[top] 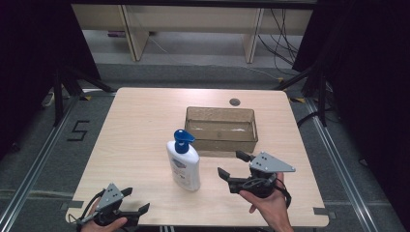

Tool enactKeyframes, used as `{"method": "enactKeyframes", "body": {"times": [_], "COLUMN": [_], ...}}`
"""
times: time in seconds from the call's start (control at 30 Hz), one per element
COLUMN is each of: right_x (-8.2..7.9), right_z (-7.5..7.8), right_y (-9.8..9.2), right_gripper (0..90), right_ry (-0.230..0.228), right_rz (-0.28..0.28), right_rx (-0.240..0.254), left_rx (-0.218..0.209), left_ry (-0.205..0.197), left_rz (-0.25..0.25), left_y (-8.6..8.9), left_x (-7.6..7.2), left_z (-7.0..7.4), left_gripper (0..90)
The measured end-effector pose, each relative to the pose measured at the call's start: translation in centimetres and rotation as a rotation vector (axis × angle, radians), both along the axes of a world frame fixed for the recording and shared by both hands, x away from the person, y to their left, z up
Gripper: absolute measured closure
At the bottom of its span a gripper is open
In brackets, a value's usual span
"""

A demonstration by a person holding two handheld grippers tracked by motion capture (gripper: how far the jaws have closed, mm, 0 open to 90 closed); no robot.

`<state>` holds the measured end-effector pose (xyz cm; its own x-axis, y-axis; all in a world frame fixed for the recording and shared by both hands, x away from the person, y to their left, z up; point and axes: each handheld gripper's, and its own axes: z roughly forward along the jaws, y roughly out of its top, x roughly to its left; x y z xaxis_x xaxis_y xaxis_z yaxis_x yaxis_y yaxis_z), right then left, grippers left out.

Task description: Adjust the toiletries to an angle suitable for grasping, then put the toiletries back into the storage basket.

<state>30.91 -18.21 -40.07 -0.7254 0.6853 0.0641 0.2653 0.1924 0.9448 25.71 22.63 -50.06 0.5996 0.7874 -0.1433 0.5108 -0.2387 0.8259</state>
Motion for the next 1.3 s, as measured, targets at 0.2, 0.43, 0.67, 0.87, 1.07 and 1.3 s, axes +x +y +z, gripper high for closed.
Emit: {"method": "enactKeyframes", "body": {"times": [0.2, 0.43, 0.67, 0.87, 1.07, 1.3], "right_x": [0.4, 1.0, 1.6, 1.9, 2.8, 2.9], "right_z": [0.7, 1.3, 1.9, 2.1, 2.5, 3.0], "right_y": [1.3, 2.1, 3.3, 3.7, 4.0, 4.9], "right_gripper": [19.5, 19.7, 21.8, 23.6, 23.6, 23.6], "right_ry": [0.009, -0.025, -0.041, -0.041, -0.061, -0.04], "right_rz": [0.028, 0.034, 0.062, 0.089, 0.101, 0.131], "right_rx": [0.021, 0.017, 0.015, 0.053, 0.054, 0.08], "left_rx": [-0.003, -0.006, -0.005, -0.01, -0.005, -0.003], "left_ry": [-0.004, -0.006, -0.006, -0.017, -0.018, -0.022], "left_rz": [0.008, 0.006, 0.011, 0.021, 0.018, 0.024], "left_y": [0.0, 0.2, 0.2, 0.3, 0.4, 0.6], "left_x": [-0.1, -0.1, -0.1, -0.1, -0.1, -0.2], "left_z": [0.0, 0.0, 0.0, 0.0, 0.0, 0.0], "left_gripper": [14.9, 14.9, 14.9, 14.9, 14.9, 14.9]}}
